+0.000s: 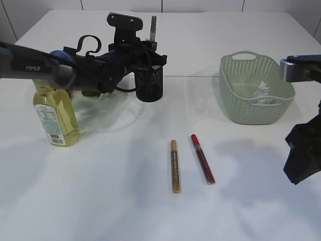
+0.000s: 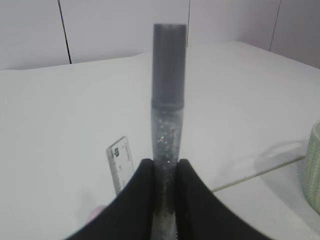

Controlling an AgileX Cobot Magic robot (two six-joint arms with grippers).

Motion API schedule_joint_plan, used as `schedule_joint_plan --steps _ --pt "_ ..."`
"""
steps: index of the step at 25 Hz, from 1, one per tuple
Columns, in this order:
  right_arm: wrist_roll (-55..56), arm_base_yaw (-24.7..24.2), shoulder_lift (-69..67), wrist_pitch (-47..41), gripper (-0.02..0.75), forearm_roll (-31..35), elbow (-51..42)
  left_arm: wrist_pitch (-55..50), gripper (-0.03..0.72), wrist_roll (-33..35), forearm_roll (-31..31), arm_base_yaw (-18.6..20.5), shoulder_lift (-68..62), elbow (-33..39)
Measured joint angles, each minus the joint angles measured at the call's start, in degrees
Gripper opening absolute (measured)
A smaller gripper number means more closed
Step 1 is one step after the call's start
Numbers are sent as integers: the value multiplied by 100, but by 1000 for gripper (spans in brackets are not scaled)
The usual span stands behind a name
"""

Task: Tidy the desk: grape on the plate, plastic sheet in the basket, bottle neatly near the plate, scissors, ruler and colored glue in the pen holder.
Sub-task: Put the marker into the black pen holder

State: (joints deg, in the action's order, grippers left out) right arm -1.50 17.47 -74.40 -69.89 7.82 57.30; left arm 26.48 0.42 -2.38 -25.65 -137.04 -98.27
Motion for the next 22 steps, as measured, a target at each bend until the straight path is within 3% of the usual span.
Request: schedule_joint_plan --steps 14,22 --pt "0 0 0 0 475 11 5 -81 96 0 0 -18 -164 0" --pt "-12 0 0 0 475 11 5 -102 244 0 0 -18 -164 0"
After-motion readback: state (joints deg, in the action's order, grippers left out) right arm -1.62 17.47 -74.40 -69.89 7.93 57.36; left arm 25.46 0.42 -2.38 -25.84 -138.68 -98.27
